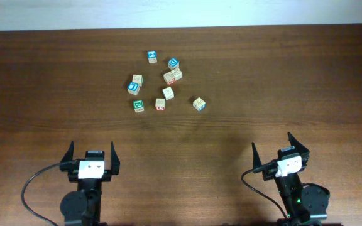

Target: Rotate 5 blocks

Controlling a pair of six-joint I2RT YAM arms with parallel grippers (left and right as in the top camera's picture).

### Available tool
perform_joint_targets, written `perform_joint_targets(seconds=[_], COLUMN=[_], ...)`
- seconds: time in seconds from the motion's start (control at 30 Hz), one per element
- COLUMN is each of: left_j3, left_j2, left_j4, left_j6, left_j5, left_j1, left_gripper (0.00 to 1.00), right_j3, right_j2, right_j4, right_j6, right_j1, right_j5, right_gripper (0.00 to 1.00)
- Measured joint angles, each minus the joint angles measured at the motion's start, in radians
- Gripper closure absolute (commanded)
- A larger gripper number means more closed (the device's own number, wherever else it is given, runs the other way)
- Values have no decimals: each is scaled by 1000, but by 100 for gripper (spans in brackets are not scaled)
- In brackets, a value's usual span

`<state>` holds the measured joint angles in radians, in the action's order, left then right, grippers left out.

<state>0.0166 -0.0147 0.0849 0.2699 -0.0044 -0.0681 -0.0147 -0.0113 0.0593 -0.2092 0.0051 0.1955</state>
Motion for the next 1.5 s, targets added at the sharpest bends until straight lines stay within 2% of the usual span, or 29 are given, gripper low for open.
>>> perform_joint_targets(seconds=[0.2, 0.33, 0.47, 0.6, 0.7, 0.8, 0.87, 0.93, 1.17, 1.27, 1.37, 1.4, 1.43, 1.5], left_j3=[0, -1, 24, 156, 319, 537, 778, 949, 1599, 1764, 1820, 1821, 1821, 1821], left_j2=[0, 0, -27, -180, -394, -664, -873, -1005, -1485, -1650, -1791, -1835, -1883, -1926], left_j4=[-7, -89, -92, -92, -84, 7, 155, 257, 816, 996, 1067, 1072, 1074, 1064], left_j6=[0, 0, 0, 0, 0, 1, 0, 1, 0, 0, 0, 0, 0, 0], left_j5=[0, 2, 43, 101, 186, 227, 241, 243, 299, 332, 399, 415, 425, 446], left_j1=[0, 0, 0, 0, 0, 1, 1, 2, 2, 2, 2, 3, 3, 5], left_gripper=[1, 1, 1, 1, 1, 1, 1, 1, 1, 1, 1, 1, 1, 1], right_j3=[0, 0, -16, -164, -335, -554, -721, -864, -1433, -1688, -1751, -1751, -1751, -1751], right_j2=[0, 0, -3, -71, -192, -402, -558, -700, -1399, -1691, -1867, -1909, -1952, -1986], right_j4=[-2, -42, -57, -40, 5, 101, 193, 314, 829, 1001, 956, 961, 945, 932], right_j6=[-1, 2, 50, 124, 179, 218, 233, 237, 238, 209, 206, 206, 207, 221], right_j1=[0, 0, 0, 0, 0, 0, 0, 0, 4, 38, 49, 49, 49, 54], right_j5=[-7, -11, -11, -11, -11, 0, 44, 96, 238, 251, 290, 314, 349, 381], right_gripper=[2, 2, 2, 2, 2, 2, 2, 2, 2, 2, 2, 5, 12, 18])
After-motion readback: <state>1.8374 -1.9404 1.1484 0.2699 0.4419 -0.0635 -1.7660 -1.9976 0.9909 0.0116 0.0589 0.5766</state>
